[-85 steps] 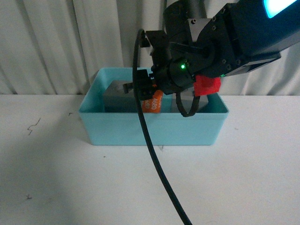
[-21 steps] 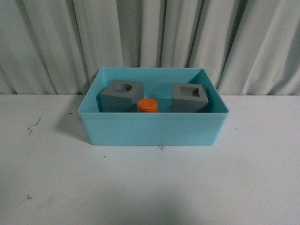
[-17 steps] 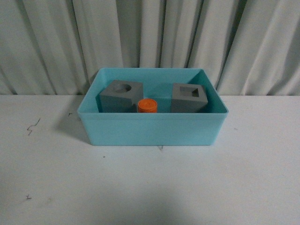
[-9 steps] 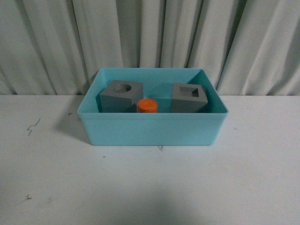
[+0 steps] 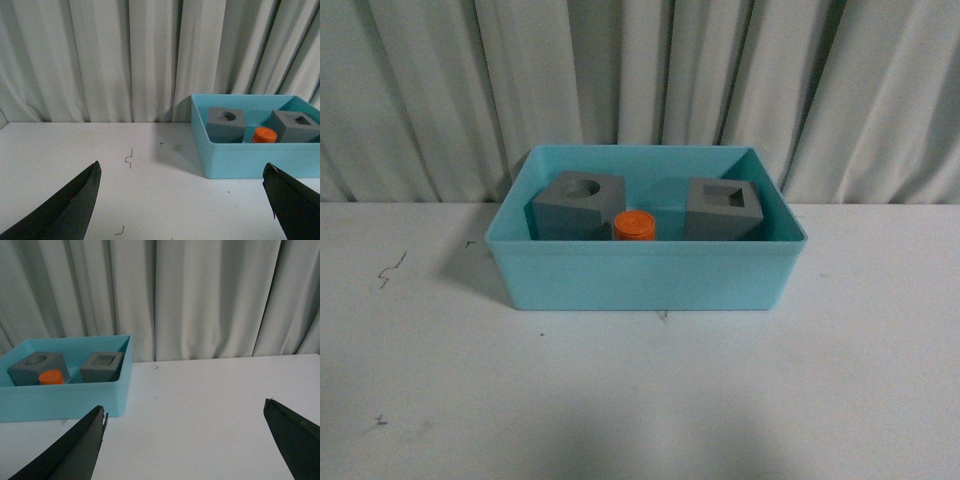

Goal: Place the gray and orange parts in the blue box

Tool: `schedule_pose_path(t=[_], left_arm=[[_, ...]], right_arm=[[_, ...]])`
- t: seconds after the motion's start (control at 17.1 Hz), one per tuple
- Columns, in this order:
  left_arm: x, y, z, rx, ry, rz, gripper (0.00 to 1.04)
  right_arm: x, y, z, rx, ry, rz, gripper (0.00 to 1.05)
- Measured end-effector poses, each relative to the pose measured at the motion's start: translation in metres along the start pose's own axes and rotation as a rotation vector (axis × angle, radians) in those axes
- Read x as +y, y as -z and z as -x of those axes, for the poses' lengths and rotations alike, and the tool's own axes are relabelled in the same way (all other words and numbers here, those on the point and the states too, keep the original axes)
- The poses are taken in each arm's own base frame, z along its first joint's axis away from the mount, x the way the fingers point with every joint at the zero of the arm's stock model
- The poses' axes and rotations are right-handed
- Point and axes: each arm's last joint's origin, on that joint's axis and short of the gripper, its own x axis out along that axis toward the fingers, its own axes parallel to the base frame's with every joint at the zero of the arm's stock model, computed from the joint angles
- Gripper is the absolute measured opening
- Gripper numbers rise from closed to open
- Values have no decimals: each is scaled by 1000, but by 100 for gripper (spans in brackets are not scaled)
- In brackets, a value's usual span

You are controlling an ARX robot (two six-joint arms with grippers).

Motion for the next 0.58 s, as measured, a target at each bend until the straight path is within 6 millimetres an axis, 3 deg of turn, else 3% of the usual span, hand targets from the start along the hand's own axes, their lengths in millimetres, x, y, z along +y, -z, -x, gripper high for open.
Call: schedule_pose_path(t=[0.58], left_arm=[[0,0,0,0,0,0,98]], right_arm=[[0,0,0,0,0,0,98]])
